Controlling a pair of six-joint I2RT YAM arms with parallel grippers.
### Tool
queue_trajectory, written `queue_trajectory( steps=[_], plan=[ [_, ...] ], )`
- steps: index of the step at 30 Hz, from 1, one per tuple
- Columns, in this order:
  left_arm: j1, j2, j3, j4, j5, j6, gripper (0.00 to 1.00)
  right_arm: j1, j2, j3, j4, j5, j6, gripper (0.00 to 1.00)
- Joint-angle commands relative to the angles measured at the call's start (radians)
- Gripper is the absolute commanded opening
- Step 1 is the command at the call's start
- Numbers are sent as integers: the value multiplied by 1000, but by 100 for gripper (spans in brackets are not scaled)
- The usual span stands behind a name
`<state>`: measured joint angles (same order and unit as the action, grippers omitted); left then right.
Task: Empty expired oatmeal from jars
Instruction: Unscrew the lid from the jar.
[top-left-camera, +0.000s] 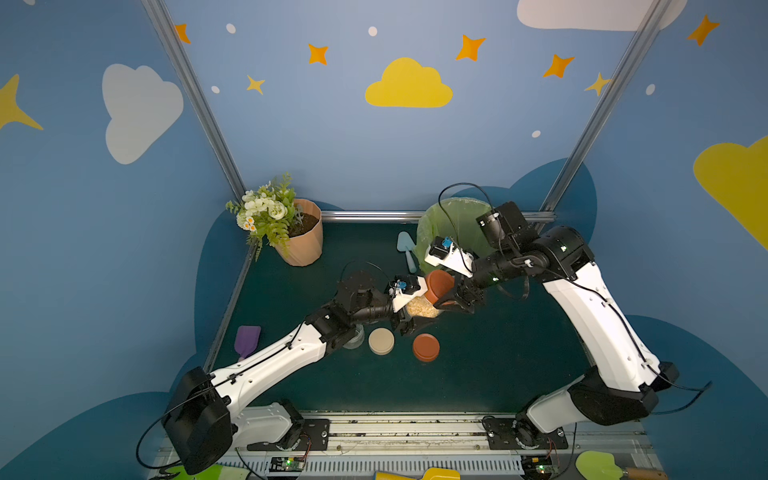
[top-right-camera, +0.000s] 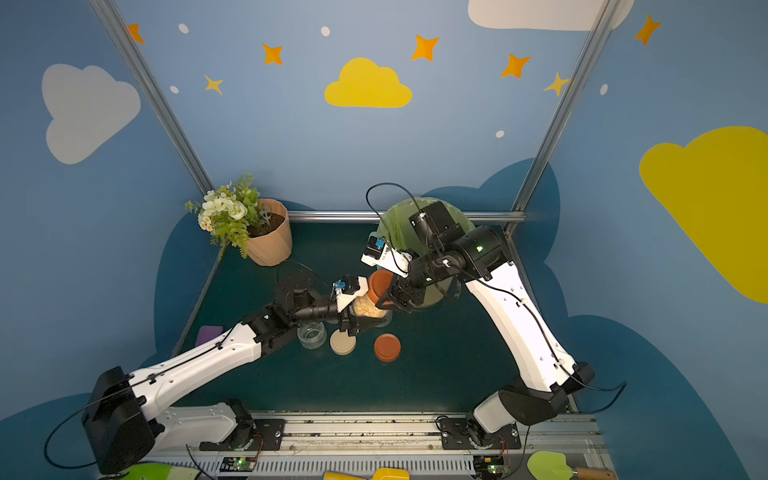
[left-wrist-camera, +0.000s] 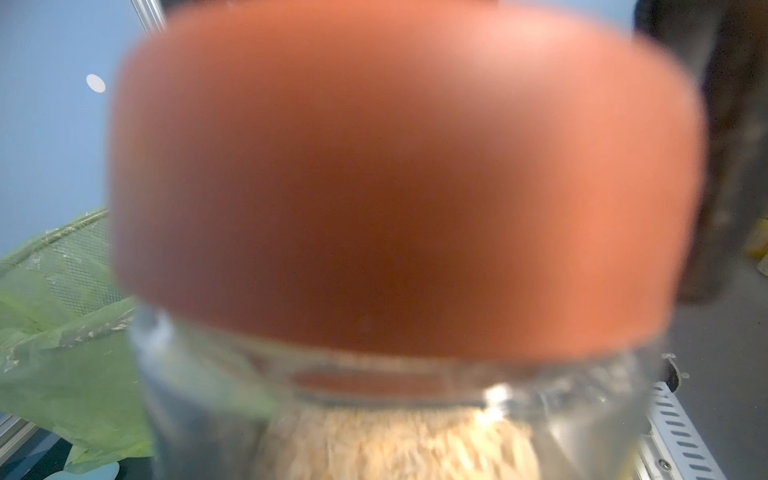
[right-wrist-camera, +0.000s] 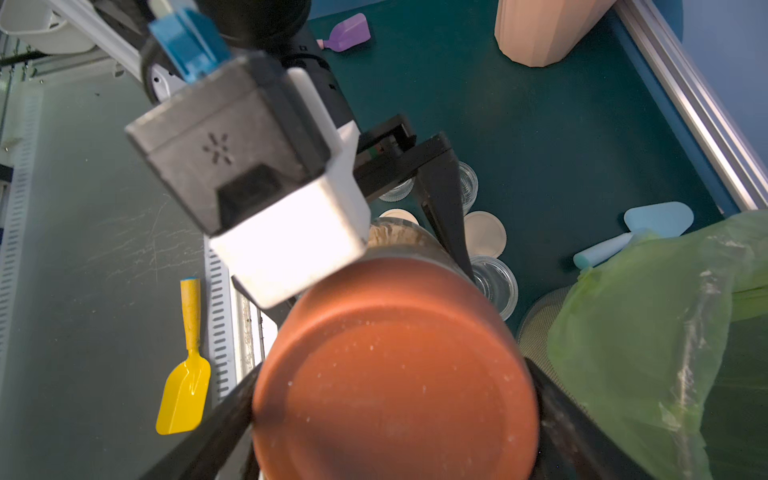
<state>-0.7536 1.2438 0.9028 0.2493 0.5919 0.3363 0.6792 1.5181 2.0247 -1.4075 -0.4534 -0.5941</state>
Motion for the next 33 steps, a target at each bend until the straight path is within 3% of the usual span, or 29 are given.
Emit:
queue_trajectory(
  steps=[1, 11, 27, 30, 33],
  plan=[
    [17, -24, 33, 162, -28, -74, 3, 3, 5, -15, -119, 25, -98, 79],
    [20, -9, 8, 210, -55, -86, 3, -7, 9, 4, -48, 60, -52, 93],
    [29, -34, -10, 230, -42, -92, 3, -154, -199, -210, 176, 17, 13, 93],
    [28, -48, -13, 229, -57, -82, 3, -175, -253, -266, 242, 48, 94, 93],
    [27, -51, -19, 235, -117, -59, 3, -201, -316, -314, 330, 93, 293, 93]
  ],
)
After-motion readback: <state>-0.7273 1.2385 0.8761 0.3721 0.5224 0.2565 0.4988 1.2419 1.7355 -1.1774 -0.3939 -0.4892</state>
